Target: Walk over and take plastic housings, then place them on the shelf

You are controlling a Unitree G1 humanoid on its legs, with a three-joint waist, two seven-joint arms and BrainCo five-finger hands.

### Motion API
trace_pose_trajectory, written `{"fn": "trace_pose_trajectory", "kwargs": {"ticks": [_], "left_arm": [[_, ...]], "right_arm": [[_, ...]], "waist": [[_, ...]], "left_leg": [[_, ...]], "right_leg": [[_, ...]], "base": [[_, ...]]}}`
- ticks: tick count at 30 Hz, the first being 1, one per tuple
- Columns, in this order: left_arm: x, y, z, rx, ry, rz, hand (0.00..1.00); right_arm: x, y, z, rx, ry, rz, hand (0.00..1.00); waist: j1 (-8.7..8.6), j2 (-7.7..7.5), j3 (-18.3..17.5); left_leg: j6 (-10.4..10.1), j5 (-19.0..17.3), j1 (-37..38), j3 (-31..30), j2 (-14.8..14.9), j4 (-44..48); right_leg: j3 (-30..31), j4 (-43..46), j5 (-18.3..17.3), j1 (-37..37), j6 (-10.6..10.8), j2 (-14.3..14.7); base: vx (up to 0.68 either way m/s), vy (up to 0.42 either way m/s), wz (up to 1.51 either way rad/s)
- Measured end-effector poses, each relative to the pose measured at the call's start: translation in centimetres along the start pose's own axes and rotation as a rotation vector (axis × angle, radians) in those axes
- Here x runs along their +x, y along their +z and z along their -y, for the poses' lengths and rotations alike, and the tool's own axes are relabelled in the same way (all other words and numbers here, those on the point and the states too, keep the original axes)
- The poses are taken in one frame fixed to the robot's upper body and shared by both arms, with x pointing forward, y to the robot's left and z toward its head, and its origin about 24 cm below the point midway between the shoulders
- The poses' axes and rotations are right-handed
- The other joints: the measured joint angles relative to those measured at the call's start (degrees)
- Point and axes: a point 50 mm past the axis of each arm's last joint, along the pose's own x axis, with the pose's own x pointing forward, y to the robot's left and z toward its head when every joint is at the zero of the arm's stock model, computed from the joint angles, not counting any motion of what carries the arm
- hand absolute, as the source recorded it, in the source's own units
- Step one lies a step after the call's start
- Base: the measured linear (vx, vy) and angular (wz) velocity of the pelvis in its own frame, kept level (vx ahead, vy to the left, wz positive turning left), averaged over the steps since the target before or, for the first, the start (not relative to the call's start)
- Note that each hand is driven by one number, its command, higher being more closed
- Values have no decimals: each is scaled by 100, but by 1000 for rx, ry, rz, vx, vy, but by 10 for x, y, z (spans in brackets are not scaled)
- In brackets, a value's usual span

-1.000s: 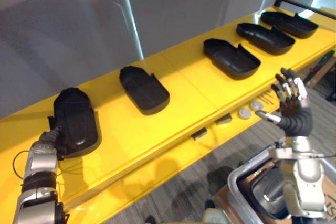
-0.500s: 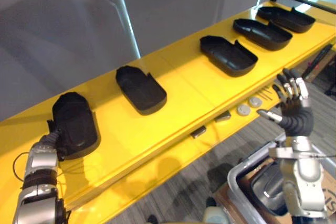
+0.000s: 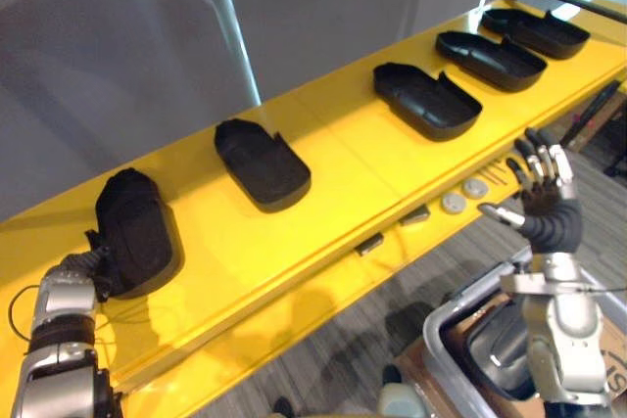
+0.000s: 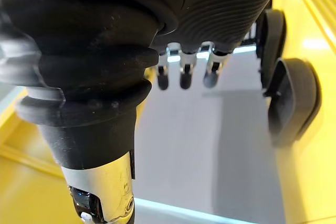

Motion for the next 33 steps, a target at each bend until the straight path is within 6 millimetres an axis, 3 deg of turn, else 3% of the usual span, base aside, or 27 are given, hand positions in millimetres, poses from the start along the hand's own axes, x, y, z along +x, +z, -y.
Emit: {"fn": "trace_pose_trajectory", "kwargs": {"ticks": [10,16,21,25,28,29,33], "left_arm": [[0,2,-7,-64,159,33,0],[-21,50,-35,-237,407,334,0],[-72,106,-66,-536,553,766,0],[-105,120,-80,-746,574,997,0],[-144,112,-88,-902,524,1257,0],[-149,109,-85,-900,508,1289,0],[-174,76,-61,-832,333,1414,0]], "right_arm": [[4,-1,-7,18,14,-3,0],[3,-4,-19,49,46,-3,0],[2,-9,-30,91,25,-2,0],[-1,-17,-30,77,-7,-32,0],[0,-16,-33,70,-5,-24,0],[0,-17,-34,68,-6,-27,0],[-8,-21,-31,67,-40,-54,0]], "waist": [[4,0,0],[44,0,-1],[106,8,-6],[163,21,-14],[231,88,-73],[255,114,-98],[327,240,-261]], "left_leg": [[0,0,-1,-24,-1,2],[2,3,-3,-133,1,7],[6,6,39,-296,-18,1],[6,6,127,-393,-17,-6],[6,6,111,-422,-20,-15],[6,6,111,-423,-21,-19],[8,11,124,-566,-25,-86]], "right_leg": [[-25,-9,2,20,3,-5],[-160,-81,12,129,12,-13],[-336,-154,28,311,31,-47],[-458,-240,30,499,34,-46],[-490,-299,42,514,46,-46],[-493,-311,45,518,48,-46],[-657,-481,73,688,69,-41]], "base": [[0,0,0],[2,-1,10],[14,5,15],[12,-4,10],[-1,0,6],[0,0,0],[19,-6,16]]}}
